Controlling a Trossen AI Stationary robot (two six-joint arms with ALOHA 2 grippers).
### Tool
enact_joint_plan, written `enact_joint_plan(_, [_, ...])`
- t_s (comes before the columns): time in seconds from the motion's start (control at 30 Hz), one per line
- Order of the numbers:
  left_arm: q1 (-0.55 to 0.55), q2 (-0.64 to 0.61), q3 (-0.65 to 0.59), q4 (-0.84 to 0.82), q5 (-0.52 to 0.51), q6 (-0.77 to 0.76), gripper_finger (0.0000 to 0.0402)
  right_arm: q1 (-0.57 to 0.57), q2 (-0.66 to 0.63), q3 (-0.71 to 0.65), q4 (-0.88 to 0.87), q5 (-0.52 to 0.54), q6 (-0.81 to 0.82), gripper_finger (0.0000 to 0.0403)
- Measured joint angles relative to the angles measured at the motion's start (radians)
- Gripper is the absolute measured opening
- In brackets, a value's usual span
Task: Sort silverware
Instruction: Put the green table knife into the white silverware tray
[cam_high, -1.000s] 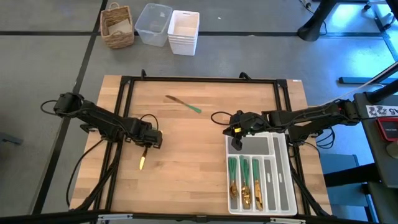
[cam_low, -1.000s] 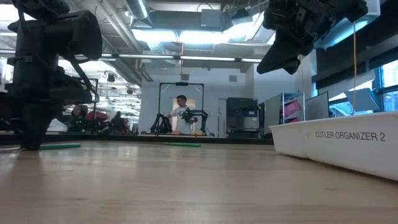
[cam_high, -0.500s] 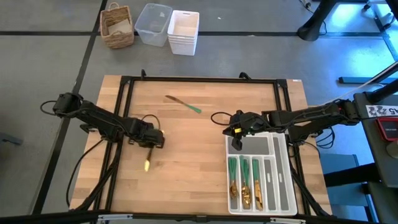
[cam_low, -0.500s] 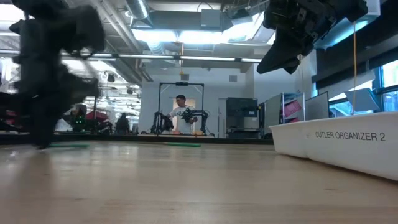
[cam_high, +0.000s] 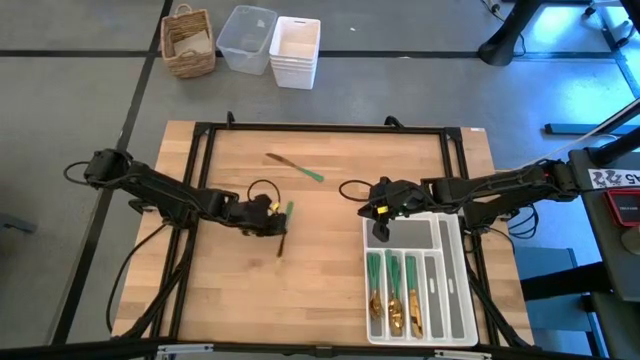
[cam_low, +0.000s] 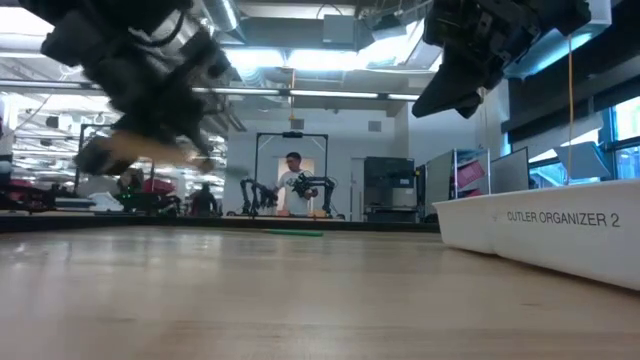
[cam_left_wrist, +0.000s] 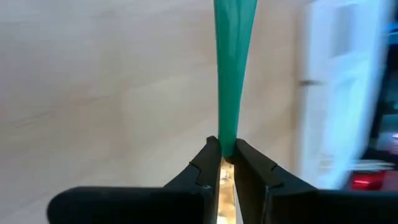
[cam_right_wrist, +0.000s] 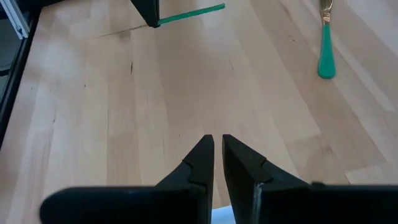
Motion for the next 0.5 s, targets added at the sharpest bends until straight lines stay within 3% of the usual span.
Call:
enact_joint_plan(0.17, [0.0,-0.001,0.0,0.222,-0.093,0.024,0.0025,0.0,0.0,0.0,0.021,0.0,0.028,0.0036])
enact_joint_plan(0.5, [0.0,0.032,0.009,0.451,-0.281,0.134,0.0028,0.0,0.002,0.0,0.2,0.03,0.37,0.0038])
